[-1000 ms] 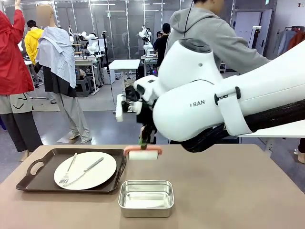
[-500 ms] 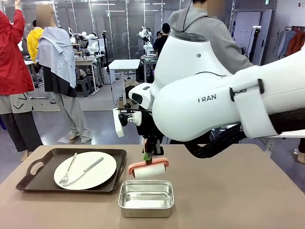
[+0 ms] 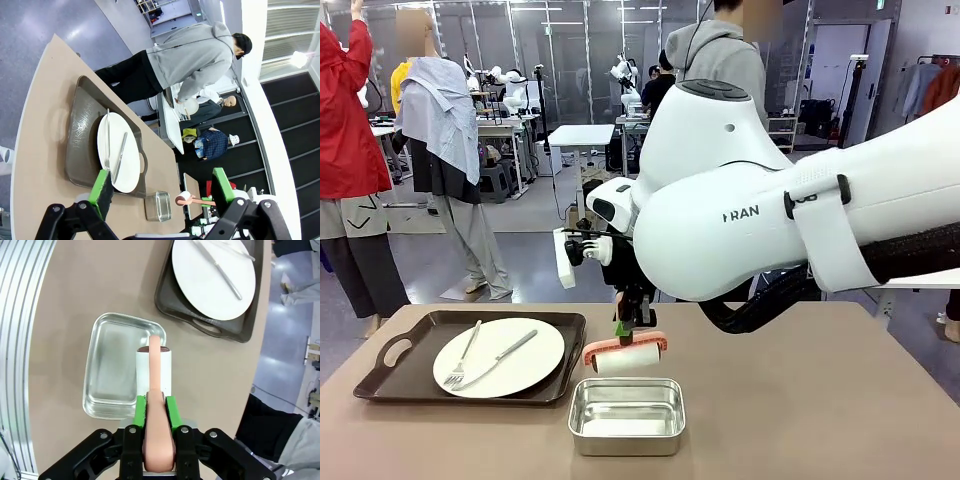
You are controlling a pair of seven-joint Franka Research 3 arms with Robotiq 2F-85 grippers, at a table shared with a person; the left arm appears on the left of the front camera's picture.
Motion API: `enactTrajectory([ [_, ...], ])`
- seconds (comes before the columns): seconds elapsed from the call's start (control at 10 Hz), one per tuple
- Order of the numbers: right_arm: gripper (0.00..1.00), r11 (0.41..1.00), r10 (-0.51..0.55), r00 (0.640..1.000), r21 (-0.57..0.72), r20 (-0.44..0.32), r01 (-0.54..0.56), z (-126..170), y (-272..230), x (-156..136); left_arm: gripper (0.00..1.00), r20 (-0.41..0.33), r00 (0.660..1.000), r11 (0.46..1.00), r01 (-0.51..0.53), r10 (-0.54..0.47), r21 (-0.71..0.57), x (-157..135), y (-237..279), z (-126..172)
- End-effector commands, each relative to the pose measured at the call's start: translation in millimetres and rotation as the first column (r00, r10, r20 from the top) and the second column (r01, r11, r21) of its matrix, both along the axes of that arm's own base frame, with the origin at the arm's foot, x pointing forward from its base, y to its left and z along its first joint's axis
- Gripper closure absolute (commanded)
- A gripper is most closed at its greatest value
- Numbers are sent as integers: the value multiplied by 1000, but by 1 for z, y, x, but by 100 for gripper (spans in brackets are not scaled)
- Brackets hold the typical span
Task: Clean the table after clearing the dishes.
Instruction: Place the Lint Roller back on top of the Airtight Container.
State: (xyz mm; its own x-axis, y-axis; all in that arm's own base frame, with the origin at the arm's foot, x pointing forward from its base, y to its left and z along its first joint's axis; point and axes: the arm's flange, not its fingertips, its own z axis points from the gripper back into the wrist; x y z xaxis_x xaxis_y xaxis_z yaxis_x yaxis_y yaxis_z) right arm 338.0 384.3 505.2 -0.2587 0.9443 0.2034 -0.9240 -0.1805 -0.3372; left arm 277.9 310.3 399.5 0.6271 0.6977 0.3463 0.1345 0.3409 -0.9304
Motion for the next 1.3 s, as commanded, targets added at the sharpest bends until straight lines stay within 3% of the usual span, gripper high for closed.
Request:
enactTrajectory([
  [0.0,80,1000,6,996,-13,-93,-7,-11,3,8,0,13,1000,1000,4,-4,-10,-2,1,0],
  [0.5,80,999,-30,966,16,-258,35,-57,17,51,0,13,1000,1000,4,-4,-10,-2,1,0],
  [0.7,80,992,-113,954,19,-279,123,-76,10,78,0,13,1000,1000,4,-4,-10,-2,1,0],
  [1.2,80,988,-137,940,24,-314,153,-102,8,106,0,13,1000,1000,4,-4,-10,-2,1,0],
])
